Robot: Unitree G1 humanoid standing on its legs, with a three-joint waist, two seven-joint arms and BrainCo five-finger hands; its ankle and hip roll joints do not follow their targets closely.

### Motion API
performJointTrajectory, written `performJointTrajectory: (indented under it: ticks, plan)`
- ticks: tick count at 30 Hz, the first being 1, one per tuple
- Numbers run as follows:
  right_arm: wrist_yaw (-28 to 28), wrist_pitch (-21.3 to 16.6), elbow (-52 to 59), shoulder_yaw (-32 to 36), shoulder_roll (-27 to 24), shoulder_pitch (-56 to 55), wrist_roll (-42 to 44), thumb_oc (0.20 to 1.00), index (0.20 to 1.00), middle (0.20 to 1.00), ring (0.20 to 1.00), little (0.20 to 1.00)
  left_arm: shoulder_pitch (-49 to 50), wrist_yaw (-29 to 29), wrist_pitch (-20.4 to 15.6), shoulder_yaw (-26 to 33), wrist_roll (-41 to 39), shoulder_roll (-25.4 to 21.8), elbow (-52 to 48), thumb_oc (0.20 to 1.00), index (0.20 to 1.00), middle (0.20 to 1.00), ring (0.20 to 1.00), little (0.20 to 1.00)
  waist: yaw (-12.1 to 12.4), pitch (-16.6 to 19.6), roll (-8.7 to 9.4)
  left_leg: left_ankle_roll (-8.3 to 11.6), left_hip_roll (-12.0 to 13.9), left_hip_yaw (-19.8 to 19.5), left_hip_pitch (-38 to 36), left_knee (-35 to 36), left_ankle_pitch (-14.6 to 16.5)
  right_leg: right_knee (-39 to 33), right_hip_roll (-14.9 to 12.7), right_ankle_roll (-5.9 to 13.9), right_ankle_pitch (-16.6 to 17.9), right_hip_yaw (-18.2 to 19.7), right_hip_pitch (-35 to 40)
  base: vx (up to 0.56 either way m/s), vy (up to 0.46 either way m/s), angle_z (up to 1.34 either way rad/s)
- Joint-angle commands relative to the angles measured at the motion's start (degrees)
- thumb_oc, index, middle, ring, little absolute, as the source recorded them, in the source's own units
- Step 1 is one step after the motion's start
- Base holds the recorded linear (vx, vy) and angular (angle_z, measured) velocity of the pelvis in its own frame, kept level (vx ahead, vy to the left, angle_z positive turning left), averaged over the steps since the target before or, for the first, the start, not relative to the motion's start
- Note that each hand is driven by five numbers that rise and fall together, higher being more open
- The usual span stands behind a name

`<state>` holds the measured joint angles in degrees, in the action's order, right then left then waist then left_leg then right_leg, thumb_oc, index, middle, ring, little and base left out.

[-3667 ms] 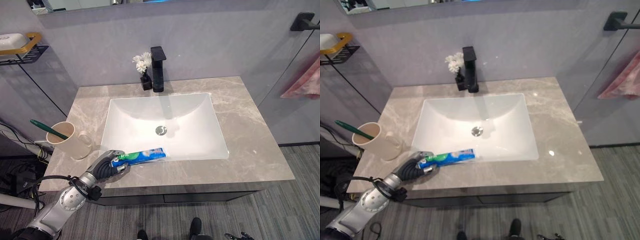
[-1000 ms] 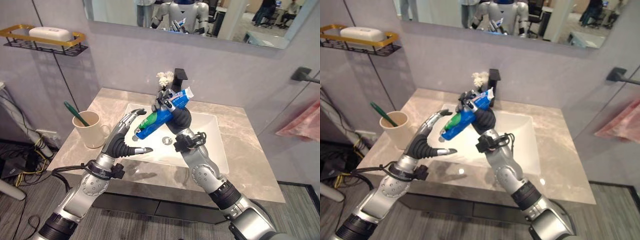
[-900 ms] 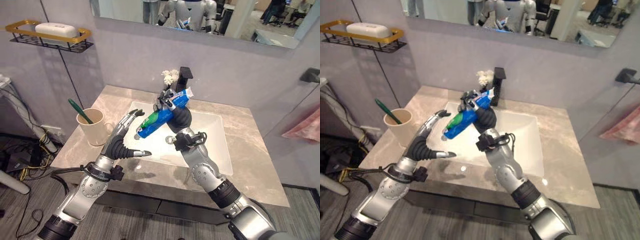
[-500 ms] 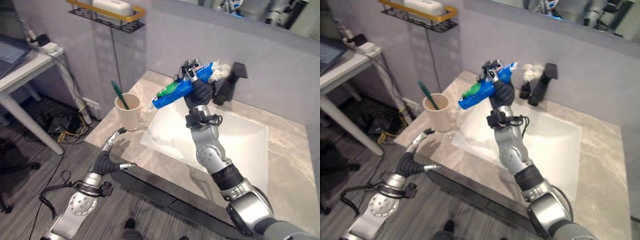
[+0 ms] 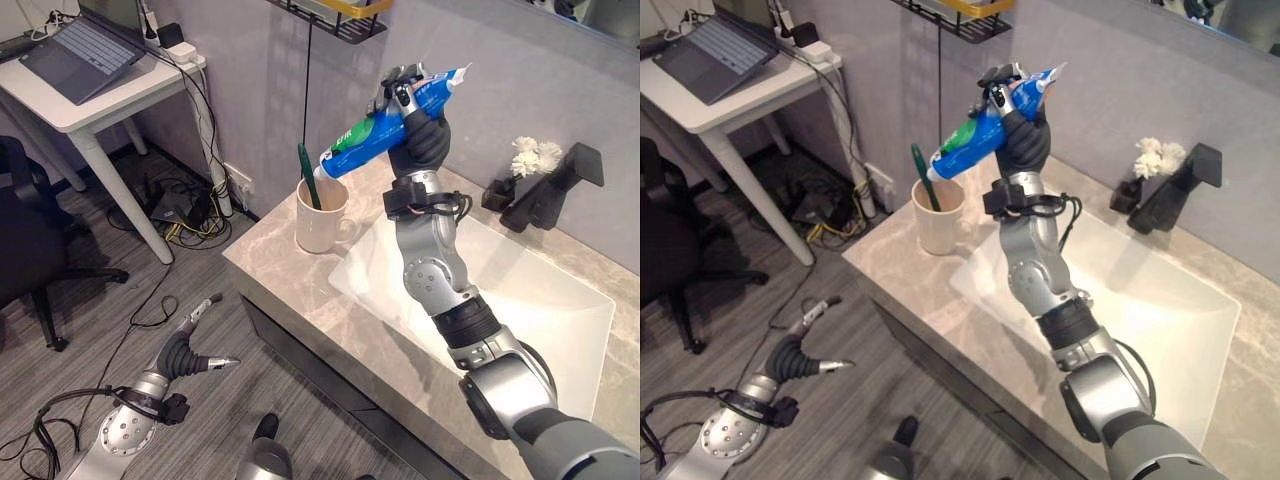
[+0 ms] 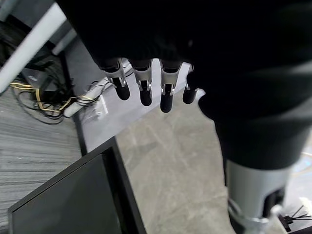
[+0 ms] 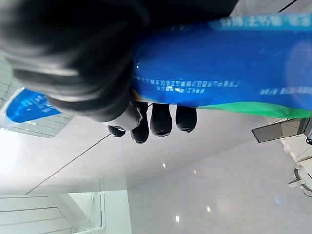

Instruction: Put brush and paste in cup on sink, flatten towel.

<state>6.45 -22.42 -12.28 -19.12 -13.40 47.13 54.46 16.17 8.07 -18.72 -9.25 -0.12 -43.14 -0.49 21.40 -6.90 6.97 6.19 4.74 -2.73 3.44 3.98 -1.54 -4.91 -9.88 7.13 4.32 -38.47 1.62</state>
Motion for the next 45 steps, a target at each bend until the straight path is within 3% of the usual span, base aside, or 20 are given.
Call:
performJointTrajectory:
  ticks: [1,26,37,38,39,45]
  plan:
    - [-0.15,-3.02,1.41,1.16,-4.03,5.98,-3.0,0.2,0.2,0.2,0.2,0.2,-1.27,-0.63,-2.35,-1.68,-2.46,-3.64,-0.98,1.0,1.0,1.0,1.0,1.0,0.94,1.15,1.5,-1.44,-1.96,-0.72,3.3,1.02,-2.52,2.03,-2.34,4.27,0.65,3.11,3.68,0.0,0.0,0.0]
    - [-3.55,2.34,1.93,-9.15,-6.04,6.86,-9.82,0.2,0.2,0.2,0.2,0.2,-3.67,-1.28,-1.96,-4.31,-0.32,-3.37,1.08,1.0,1.0,1.0,1.0,1.0,-0.87,-0.3,2.06,-2.68,-2.24,1.31,3.04,1.02,-1.5,2.7,-2.95,4.44,1.1,5.67,1.56,0.0,0.009,-0.03]
    - [-2.8,2.83,0.46,-11.5,-3.89,9.45,-13.18,0.2,0.2,0.2,0.2,0.2,-4.5,-0.75,-1.94,-4.87,0.4,-3.45,1.11,1.0,1.0,1.0,1.0,1.0,-0.58,-0.75,2.94,-2.7,-2.06,1.1,3.44,1.02,-1.48,2.22,-2.54,4.3,1.07,5.81,1.26,0.0,0.0,0.0]
    - [-2.74,2.85,0.41,-11.64,-3.76,9.62,-13.41,0.473,0.473,0.473,0.473,0.473,-4.55,-0.78,-1.95,-4.79,0.42,-3.62,0.96,1.0,1.0,1.0,1.0,1.0,-0.5,-0.84,3.12,-2.7,-2.05,1.08,3.56,1.02,-1.5,2.17,-2.48,4.33,1.19,5.83,1.18,0.0,0.0,0.0]
    - [-2.87,3.1,0.33,-12.03,-3.83,9.86,-13.9,1.0,1.0,1.0,1.0,1.0,-4.52,-0.73,-2.02,-4.78,0.49,-3.7,1.19,1.0,1.0,1.0,1.0,1.0,-0.4,-0.92,3.31,-2.69,-2.02,1.03,3.63,1.02,-1.5,2.06,-2.37,4.31,1.19,5.85,1.14,0.0,0.0,0.0]
    - [-1.44,2.68,0.53,-11.96,-2.86,10.61,-15.08,1.0,1.0,1.0,1.0,1.0,-5.07,-0.34,-2.02,-5.32,1.14,-4.1,1.29,1.0,1.0,1.0,1.0,1.0,-0.02,-1.14,4.11,-2.75,-1.93,0.88,4.02,1.02,-1.42,1.66,-2.09,4.33,1.41,6.07,0.74,0.0,0.0,0.0]
